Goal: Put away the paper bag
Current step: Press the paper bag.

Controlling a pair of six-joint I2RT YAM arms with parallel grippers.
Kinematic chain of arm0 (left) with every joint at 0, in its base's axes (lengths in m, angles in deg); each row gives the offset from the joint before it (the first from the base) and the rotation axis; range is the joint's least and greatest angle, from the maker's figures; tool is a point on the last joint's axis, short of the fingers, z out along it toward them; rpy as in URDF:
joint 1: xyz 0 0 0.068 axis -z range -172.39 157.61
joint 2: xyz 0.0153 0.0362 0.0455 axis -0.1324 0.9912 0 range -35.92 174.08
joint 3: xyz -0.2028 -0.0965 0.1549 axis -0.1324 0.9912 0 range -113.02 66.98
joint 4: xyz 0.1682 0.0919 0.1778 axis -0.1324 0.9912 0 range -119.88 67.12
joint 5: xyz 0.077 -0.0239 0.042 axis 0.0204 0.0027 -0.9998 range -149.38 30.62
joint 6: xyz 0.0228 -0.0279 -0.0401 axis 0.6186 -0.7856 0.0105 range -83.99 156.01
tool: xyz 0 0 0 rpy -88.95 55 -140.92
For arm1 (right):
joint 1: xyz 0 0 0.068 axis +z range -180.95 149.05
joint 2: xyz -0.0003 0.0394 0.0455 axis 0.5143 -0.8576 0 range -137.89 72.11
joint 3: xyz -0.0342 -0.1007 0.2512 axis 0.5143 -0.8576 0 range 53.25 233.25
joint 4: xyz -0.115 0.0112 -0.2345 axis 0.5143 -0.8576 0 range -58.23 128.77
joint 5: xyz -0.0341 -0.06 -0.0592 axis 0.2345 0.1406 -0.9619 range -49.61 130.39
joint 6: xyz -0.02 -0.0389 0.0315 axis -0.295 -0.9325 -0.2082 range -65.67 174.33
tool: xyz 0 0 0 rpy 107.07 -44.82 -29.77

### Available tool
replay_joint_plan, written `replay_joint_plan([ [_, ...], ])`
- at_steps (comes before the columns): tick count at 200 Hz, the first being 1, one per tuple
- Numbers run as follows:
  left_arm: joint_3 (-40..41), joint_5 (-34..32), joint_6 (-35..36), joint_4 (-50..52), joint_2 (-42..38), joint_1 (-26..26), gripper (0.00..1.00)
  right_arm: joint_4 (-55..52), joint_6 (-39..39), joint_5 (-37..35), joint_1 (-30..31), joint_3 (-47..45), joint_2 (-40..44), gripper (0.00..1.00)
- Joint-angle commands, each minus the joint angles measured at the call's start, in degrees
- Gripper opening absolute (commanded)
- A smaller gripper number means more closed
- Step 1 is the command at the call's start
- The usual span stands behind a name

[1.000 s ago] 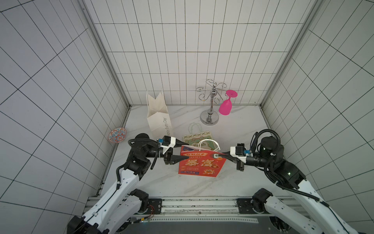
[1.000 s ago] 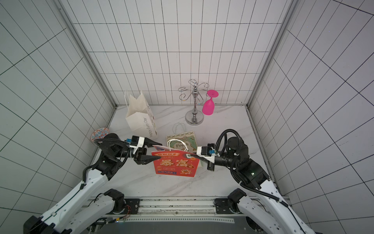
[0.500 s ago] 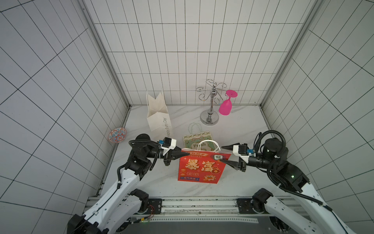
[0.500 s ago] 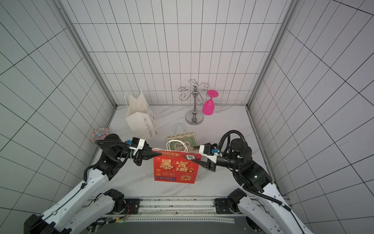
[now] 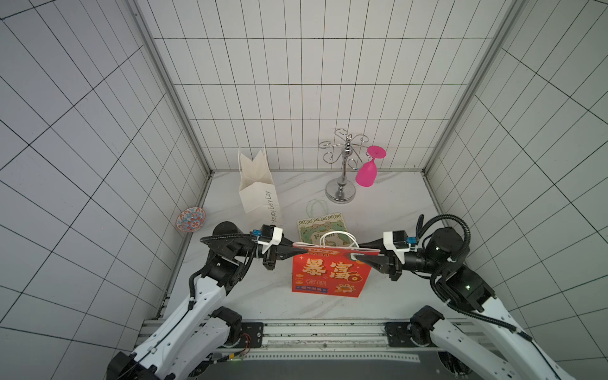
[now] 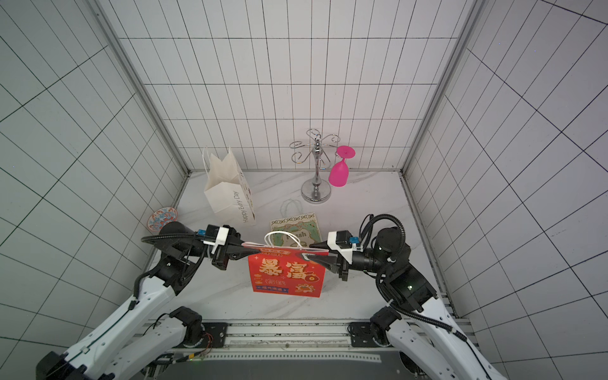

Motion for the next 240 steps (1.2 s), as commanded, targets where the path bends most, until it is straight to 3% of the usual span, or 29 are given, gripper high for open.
replay_joint_plan([
  [1, -0.8, -2.9, -1.4, -1.7, 0.4, 0.1, 0.0, 3.7, 0.5, 1.5, -0.4, -2.5, -0.1, 0.03],
  [20, -0.8, -5.4, -2.9, -2.0, 0.9, -0.2, 0.01, 3.9, -0.5, -0.9, -1.0, -2.9, -0.1, 0.0],
  [32, -0.6, -6.6, -4.2, -2.0, 1.3, -0.6, 0.28, 4.3, -0.7, -0.1, -2.3, -2.6, -0.7, 0.0],
  [51, 0.8, -5.6, -4.7, -1.8, 1.4, -0.7, 0.56, 6.9, 0.4, 5.3, -5.2, -1.9, -2.5, 0.0],
  [64, 2.1, -4.6, -4.7, -1.8, 1.0, -0.7, 0.65, 9.7, 1.9, 8.8, -7.3, -1.4, -4.1, 0.0],
  [105, 4.1, -6.5, -1.3, 3.8, -0.7, -0.5, 0.67, 14.1, 4.5, 19.9, -14.0, 1.1, -10.3, 0.0],
  [147, 4.0, -8.5, 0.8, 5.9, 0.1, -0.4, 0.66, 14.4, 3.2, 26.7, -15.3, 2.6, -13.2, 0.0],
  [163, 3.7, -9.6, 0.4, 5.3, 0.1, -0.5, 0.73, 13.3, 2.7, 29.0, -15.4, 3.7, -14.2, 0.0],
  [206, 3.9, -13.4, -1.0, 4.1, -2.0, -1.2, 0.75, 7.9, -1.5, 28.2, -15.3, 4.3, -13.0, 0.0],
  [240, 3.6, -11.8, -1.6, 3.8, -2.4, -1.2, 0.82, 7.3, -1.4, 29.1, -15.8, 3.6, -11.9, 0.0],
])
